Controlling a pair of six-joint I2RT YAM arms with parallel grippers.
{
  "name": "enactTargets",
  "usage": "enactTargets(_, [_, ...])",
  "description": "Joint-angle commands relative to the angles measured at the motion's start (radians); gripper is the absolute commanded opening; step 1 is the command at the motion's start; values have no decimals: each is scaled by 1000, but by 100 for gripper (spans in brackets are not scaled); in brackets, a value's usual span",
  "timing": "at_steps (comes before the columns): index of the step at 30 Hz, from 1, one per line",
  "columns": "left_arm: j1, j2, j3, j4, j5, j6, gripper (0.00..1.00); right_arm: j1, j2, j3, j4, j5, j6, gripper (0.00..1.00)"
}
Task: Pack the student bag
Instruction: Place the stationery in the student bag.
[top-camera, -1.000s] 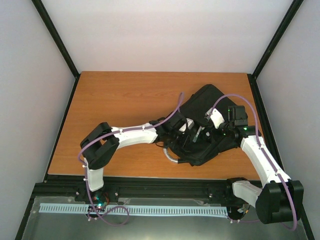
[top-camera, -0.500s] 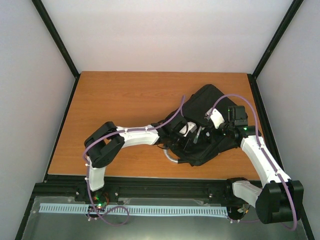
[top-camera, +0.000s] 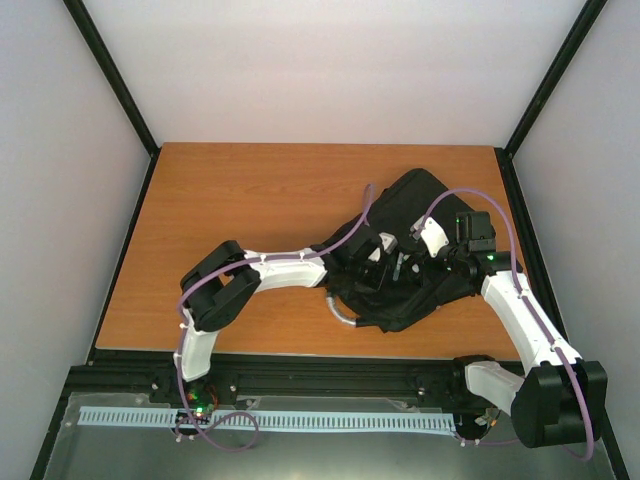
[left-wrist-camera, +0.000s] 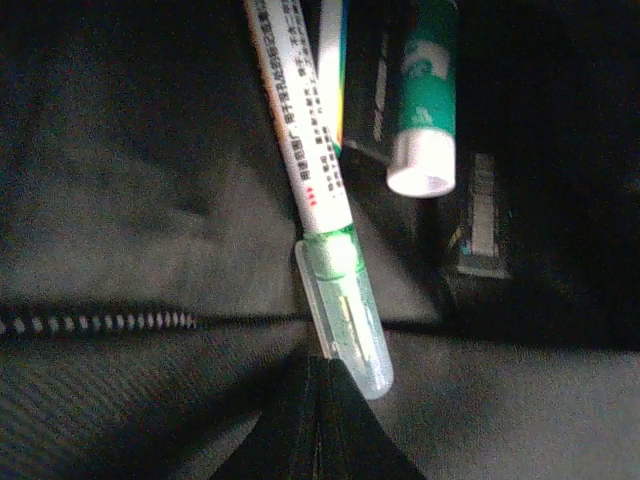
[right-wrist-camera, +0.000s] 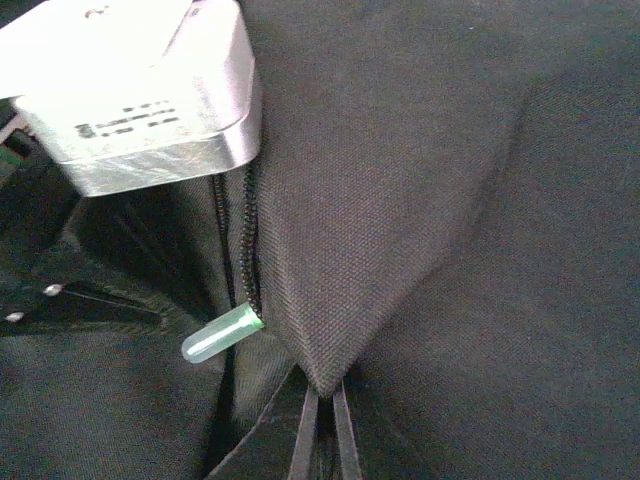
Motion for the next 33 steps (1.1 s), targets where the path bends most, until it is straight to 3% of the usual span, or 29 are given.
enactTargets(1, [-5, 43, 56, 60, -119, -60, 1, 4, -5, 7, 8, -25, -12, 3])
enactTargets(13, [-3, 47, 31, 154, -210, -155, 1, 4, -10, 6, 7, -26, -13, 3])
enactTargets(22, [-3, -79, -70, 77, -255, -167, 1, 4, -10, 7, 9, -23, -13, 3])
enactTargets(33, [-7, -123, -208, 204, -9, -60, 1, 4, -10, 5, 10, -19, -15, 3])
